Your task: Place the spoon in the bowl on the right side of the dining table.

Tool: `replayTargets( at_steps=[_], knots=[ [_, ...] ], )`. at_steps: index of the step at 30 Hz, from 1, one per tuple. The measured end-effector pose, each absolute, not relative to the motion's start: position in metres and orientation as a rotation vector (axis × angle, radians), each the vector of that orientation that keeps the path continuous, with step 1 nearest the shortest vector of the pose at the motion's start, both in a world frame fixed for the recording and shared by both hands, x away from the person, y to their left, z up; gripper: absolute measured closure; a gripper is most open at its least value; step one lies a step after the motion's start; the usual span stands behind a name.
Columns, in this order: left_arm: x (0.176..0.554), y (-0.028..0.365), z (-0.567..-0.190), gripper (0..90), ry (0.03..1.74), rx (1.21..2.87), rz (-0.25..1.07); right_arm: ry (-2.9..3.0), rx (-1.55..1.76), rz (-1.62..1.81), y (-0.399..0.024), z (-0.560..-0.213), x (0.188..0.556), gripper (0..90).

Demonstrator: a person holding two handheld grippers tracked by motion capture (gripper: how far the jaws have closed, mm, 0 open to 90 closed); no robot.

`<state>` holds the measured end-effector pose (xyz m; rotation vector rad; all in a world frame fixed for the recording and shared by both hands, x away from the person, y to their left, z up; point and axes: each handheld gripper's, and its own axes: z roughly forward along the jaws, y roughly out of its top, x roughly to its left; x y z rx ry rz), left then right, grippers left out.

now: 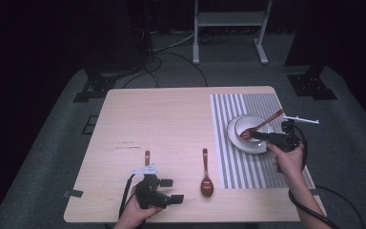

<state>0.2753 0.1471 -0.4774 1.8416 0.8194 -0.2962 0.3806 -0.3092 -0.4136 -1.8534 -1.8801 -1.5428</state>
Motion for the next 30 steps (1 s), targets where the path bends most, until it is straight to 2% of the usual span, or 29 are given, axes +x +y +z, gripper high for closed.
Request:
replayTargets(
  at_steps=[30],
  knots=[
    [0.275,0.148,-0.477,0.0,0.822,1.839,-0.296,-1.925,-1.723,-1.544,-0.284,-0.426,0.351,51.4]
  ],
)
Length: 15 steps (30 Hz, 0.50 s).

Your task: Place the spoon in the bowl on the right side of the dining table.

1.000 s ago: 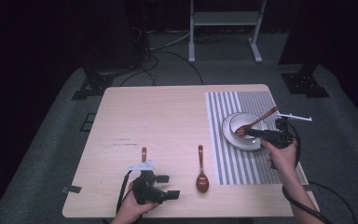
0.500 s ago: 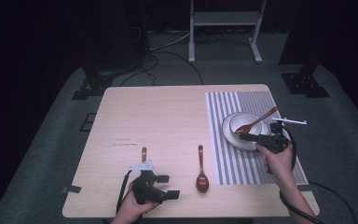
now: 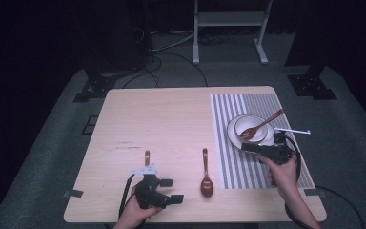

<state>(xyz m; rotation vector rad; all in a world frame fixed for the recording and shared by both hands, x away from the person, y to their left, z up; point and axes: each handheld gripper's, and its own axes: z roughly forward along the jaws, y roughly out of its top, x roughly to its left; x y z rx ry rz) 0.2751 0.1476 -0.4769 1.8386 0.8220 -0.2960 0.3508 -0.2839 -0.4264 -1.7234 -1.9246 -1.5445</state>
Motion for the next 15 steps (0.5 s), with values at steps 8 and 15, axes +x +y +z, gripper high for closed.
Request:
replayTargets(
  at_steps=[8,15],
  knots=[
    [0.275,0.147,-0.477,0.0,0.819,1.84,-0.296,-1.929,-1.701,-1.549,-0.281,-0.431,0.34,49.3],
    [0.275,0.146,-0.478,0.0,0.816,1.844,-0.301,-1.908,-1.676,-1.573,-0.277,-0.437,0.331,45.8]
  ],
)
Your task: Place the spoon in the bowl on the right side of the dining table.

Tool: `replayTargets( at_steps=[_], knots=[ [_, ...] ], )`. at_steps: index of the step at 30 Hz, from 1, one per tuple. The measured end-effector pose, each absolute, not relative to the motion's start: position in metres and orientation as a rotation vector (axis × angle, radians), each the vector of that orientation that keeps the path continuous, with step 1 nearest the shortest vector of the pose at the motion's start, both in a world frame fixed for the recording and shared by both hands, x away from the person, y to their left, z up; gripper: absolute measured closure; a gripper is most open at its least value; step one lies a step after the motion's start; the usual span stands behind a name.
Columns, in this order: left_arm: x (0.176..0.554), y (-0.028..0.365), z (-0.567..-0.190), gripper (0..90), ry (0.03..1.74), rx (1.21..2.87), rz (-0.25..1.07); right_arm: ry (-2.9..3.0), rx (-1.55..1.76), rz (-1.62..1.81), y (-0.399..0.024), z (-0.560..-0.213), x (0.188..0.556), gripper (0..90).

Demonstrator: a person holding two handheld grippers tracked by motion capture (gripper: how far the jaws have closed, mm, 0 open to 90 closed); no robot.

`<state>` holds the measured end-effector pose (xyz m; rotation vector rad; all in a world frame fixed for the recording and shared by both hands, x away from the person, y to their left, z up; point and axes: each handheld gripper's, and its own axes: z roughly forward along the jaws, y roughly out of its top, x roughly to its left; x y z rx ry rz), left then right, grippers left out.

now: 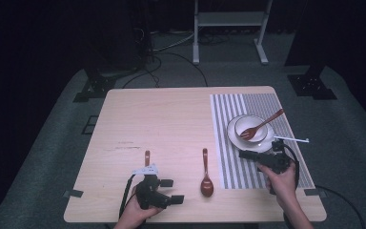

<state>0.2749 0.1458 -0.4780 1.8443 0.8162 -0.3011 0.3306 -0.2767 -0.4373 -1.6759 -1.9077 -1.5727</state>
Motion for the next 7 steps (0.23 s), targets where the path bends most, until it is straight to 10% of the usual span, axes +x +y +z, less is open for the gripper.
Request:
replayTargets(
  at_steps=[7],
  knots=[
    [0.275,0.145,-0.477,0.0,0.808,1.843,-0.306,-1.836,-1.597,-1.66,-0.275,-0.443,0.316,36.5]
  ],
)
